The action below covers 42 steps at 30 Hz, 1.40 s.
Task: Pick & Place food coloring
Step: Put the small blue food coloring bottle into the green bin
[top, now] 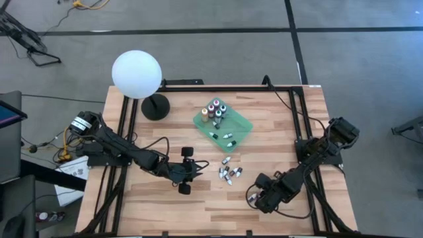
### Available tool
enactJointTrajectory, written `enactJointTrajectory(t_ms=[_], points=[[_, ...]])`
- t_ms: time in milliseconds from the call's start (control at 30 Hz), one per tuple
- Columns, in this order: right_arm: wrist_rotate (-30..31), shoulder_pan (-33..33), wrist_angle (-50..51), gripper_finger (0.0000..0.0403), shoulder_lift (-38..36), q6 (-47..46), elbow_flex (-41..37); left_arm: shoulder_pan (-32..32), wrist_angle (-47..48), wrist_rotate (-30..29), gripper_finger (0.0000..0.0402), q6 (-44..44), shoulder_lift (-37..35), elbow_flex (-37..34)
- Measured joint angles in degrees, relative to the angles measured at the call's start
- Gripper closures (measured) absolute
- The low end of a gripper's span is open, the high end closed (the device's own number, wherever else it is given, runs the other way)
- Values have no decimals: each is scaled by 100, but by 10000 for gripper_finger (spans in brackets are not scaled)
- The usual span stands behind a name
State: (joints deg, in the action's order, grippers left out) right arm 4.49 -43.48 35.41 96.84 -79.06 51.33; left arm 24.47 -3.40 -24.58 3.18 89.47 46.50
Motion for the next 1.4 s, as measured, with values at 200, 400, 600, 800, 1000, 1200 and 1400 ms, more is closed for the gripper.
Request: enactJointTrajectory(t_ms=[200, 400, 600, 800, 1000, 1200, 1400], points=[[209, -2, -18, 332, 0, 108, 2, 0, 0, -4, 305, -2, 0, 0], [821, 0, -56, 331, 0, 304, 2, 0, 0, -11, 305, -2, 1, 0], [1663, 30, -130, 331, -15, 745, 55, -6, 0, -44, 305, -1, 2, 0], [2813, 308, -117, 331, -17, 1781, 350, -7, 4, -523, 305, 86, 2, 0], [3881, 883, -123, 331, -22, 3080, 720, -27, 27, -1295, 305, 194, 2, 0], [4231, 1703, -160, 331, -22, 3990, 824, -136, 635, -1799, 305, 524, 2, 0], [4186, 2456, -246, 331, -22, 4693, 824, -158, 1146, -1827, 305, 864, 2, 0]])
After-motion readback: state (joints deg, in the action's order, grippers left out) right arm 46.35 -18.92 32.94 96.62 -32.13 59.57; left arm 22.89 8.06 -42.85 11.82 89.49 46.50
